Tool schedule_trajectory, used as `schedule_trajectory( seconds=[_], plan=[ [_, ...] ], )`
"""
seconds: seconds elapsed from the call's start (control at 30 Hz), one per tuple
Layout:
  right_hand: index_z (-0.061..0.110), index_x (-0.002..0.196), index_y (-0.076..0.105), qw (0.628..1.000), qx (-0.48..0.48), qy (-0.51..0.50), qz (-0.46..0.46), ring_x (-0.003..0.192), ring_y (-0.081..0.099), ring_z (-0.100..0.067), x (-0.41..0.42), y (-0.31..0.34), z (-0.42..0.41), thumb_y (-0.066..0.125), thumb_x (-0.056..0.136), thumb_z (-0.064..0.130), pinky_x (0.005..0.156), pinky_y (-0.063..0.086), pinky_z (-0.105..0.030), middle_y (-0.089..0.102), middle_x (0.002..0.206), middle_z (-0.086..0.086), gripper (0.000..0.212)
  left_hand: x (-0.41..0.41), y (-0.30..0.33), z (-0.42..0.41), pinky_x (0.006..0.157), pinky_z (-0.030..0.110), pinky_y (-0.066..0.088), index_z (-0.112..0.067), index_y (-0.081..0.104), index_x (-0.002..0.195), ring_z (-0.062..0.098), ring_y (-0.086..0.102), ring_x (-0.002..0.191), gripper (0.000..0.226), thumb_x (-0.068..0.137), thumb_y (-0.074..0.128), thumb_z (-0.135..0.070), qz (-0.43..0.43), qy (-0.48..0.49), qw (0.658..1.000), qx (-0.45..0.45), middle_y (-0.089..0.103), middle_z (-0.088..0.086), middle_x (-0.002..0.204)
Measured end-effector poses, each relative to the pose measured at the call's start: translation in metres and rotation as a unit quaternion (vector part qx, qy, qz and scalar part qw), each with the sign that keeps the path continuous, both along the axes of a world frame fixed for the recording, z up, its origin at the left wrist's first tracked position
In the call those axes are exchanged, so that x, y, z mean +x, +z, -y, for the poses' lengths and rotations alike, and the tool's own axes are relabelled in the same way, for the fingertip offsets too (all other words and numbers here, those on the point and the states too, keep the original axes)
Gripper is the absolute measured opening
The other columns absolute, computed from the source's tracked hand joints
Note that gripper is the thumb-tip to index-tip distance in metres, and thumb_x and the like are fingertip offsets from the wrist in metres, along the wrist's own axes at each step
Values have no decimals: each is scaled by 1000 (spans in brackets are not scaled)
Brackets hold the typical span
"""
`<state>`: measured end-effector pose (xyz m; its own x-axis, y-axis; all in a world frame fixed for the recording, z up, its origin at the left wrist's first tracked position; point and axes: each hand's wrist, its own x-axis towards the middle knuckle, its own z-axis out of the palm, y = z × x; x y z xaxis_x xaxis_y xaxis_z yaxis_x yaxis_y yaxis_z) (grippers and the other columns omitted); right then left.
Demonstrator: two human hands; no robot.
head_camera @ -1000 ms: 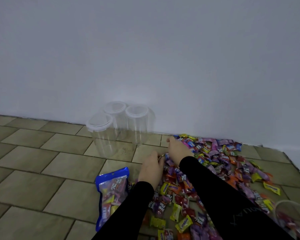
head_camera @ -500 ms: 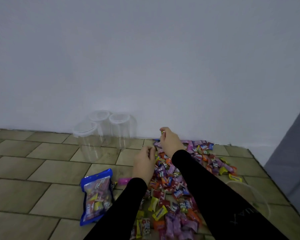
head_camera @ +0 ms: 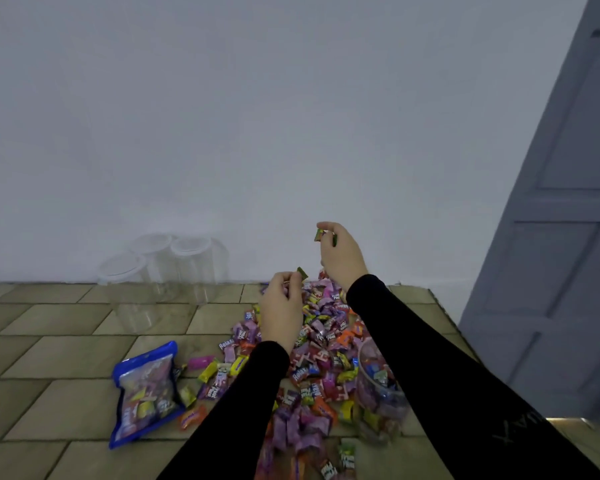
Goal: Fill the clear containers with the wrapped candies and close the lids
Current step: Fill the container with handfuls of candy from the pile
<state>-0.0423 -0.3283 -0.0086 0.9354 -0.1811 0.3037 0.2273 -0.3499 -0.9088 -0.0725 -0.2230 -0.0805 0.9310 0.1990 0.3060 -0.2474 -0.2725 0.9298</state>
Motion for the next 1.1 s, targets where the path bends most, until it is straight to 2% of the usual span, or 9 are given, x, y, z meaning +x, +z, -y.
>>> schedule_trajectory(
  seconds=[0.13, 0.23, 0.33, 0.4, 0.53, 0.67, 0.73, 1.0, 1.1],
  plan=[
    [15, 123, 52, 997, 81, 9, 8, 41, 32, -4, -16, -3, 26, 30, 103, 17, 44, 31, -22, 44, 68, 6, 29, -16, 7, 25, 54, 26, 37, -22, 60, 100, 16, 48, 61, 25, 100, 45, -42, 11, -20, 999, -24, 61, 13, 81],
    [18, 123, 50, 995, 97, 22, 8, 43, 27, -6, -28, -9, 37, 30, 104, 19, 42, 27, -21, 39, 65, 2, 28, -25, 14, 35, 58, 26, 43, -23, 60, 101, 23, 58, 73, 22, 100, 46, -41, 21, -14, 999, -24, 66, 10, 89],
    [18, 123, 50, 993, 114, 32, -3, 46, 25, -10, -42, -19, 44, 29, 104, 19, 43, 26, -22, 40, 68, 1, 28, -36, 16, 45, 65, 24, 46, -23, 60, 103, 17, 60, 80, 22, 100, 45, -40, 26, -8, 999, -19, 66, 2, 92],
    [18, 123, 51, 993, 113, 32, -5, 48, 27, -11, -48, -24, 46, 28, 104, 20, 47, 28, -26, 42, 71, 1, 30, -43, 18, 51, 60, 15, 41, -22, 60, 104, 11, 57, 75, 23, 100, 46, -39, 32, -3, 999, -19, 65, -1, 88],
    [25, 121, 51, 996, 82, 37, -6, 57, 37, -20, -59, -26, 48, 28, 104, 23, 53, 36, -32, 53, 86, -2, 28, -55, 24, 60, 56, 15, 37, -21, 60, 104, 5, 48, 64, 24, 100, 45, -39, 41, 4, 999, -21, 61, -4, 81],
    [23, 124, 51, 991, 122, 50, 4, 57, 38, -17, -72, -25, 52, 28, 104, 23, 53, 37, -28, 56, 95, -1, 31, -66, 27, 65, 63, 18, 41, -21, 61, 106, 5, 55, 73, 24, 100, 45, -39, 55, 11, 998, -27, 64, -8, 88],
    [22, 125, 50, 987, 151, 43, 12, 54, 37, -14, -80, -26, 58, 27, 105, 22, 51, 36, -25, 56, 97, -1, 31, -74, 28, 70, 61, 15, 40, -23, 60, 104, 2, 53, 70, 22, 100, 46, -38, 65, 11, 997, -36, 64, -9, 87],
    [25, 117, 54, 961, 260, -24, 94, 53, 30, -14, -108, -36, 76, 27, 105, 18, 49, 35, -15, 35, 67, -2, 31, -92, 37, 98, 66, 6, 41, -20, 59, 103, -12, 54, 76, 16, 101, 47, -29, 107, -9, 988, -113, 62, -14, 93],
    [30, 114, 54, 956, 269, -42, 112, 52, 30, -13, -117, -42, 76, 27, 105, 19, 49, 32, -20, 33, 61, -1, 30, -90, 33, 103, 66, 8, 42, -19, 58, 105, -11, 53, 75, 19, 101, 45, -32, 104, -9, 987, -122, 61, -15, 92]
  ],
)
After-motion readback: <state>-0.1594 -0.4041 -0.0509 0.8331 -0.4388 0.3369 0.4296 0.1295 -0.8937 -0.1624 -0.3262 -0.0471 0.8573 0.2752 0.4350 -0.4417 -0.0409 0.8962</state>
